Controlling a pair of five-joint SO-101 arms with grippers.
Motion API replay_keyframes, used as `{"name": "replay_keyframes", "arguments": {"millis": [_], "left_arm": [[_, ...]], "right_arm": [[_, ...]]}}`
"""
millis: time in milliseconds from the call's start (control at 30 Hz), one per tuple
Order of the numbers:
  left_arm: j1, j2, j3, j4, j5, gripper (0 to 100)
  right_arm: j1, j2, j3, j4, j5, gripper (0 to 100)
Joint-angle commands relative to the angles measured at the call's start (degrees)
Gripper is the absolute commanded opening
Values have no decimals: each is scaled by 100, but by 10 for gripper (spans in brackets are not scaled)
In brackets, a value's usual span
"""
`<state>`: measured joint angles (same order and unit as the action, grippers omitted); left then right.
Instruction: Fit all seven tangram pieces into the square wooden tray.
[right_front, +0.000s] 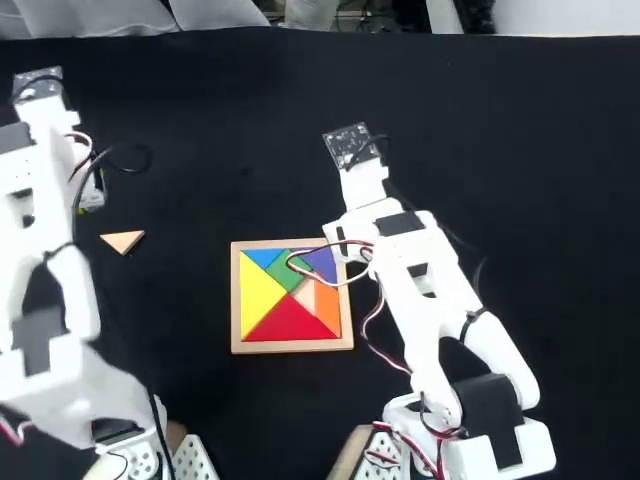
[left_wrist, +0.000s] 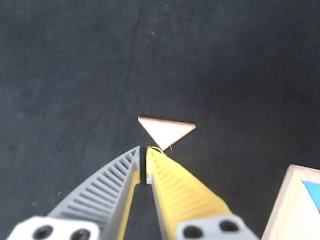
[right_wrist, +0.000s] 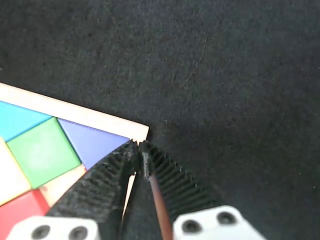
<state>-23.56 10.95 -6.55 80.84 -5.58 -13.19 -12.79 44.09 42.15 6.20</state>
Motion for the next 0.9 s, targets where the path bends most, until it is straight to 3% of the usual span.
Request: {"name": "replay_keyframes", "arguments": {"millis": [0, 300, 867], "left_arm": [[303, 949, -892, 0, -44, 29], [532, 2145, -1815, -510, -9, 29], [611, 2242, -136, -993, 229, 29]], "right_arm": [[105, -259, 13, -185, -53, 11], [114, -259, 303, -659, -26, 11], [114, 277, 4, -642, -18, 11]]}}
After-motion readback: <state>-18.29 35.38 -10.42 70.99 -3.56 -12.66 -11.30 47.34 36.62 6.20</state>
